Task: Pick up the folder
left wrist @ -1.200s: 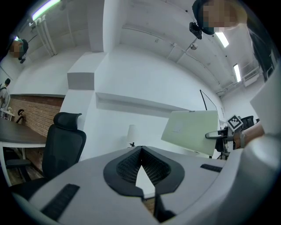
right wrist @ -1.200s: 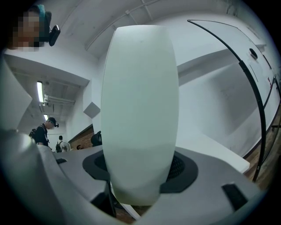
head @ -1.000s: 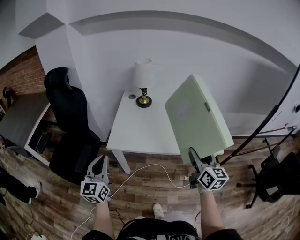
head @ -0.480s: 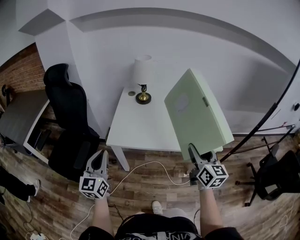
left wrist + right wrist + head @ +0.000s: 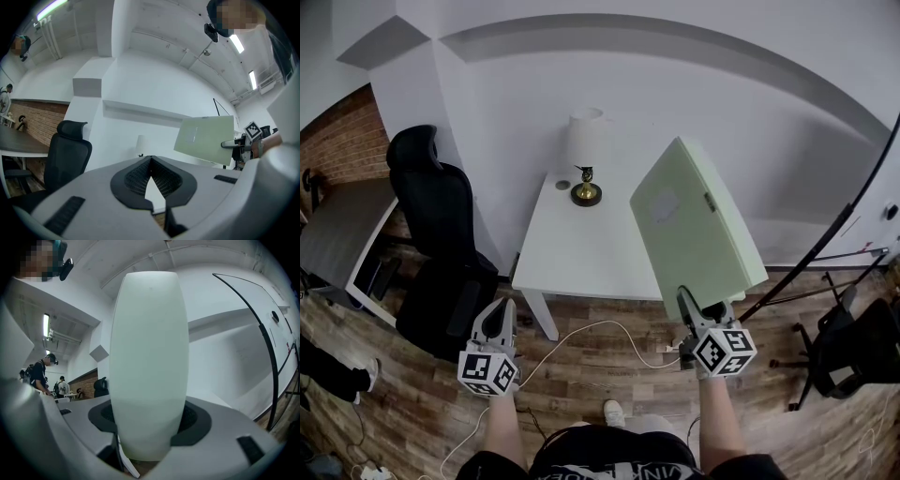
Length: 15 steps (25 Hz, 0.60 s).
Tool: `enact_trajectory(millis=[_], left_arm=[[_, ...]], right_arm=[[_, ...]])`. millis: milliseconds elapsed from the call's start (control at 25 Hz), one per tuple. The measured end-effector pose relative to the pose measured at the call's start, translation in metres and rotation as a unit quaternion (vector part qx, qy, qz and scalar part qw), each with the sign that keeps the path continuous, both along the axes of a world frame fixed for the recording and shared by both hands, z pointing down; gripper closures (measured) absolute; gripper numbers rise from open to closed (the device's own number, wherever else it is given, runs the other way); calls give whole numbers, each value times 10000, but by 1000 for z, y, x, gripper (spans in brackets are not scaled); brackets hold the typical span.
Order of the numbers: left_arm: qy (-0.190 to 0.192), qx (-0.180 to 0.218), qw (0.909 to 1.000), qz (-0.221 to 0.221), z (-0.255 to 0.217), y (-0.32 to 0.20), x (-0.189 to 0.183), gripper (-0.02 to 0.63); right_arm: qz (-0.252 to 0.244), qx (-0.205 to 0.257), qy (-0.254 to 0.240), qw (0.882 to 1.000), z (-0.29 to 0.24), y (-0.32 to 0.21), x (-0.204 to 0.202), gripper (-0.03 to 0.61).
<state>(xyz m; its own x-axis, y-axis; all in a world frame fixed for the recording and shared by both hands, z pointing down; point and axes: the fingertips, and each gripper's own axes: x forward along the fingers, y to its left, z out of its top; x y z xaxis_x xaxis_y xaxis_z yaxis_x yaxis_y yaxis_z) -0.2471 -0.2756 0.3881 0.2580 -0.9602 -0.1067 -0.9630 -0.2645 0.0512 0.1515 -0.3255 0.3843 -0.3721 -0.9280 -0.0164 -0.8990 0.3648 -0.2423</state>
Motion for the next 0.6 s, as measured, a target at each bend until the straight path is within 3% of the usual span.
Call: enact_trajectory(millis=[600], left_arm=[[-7,-39,10000,10,4,0,-4,601]], right_arm=[[83,-17,2,10000,5,2,-1,283]])
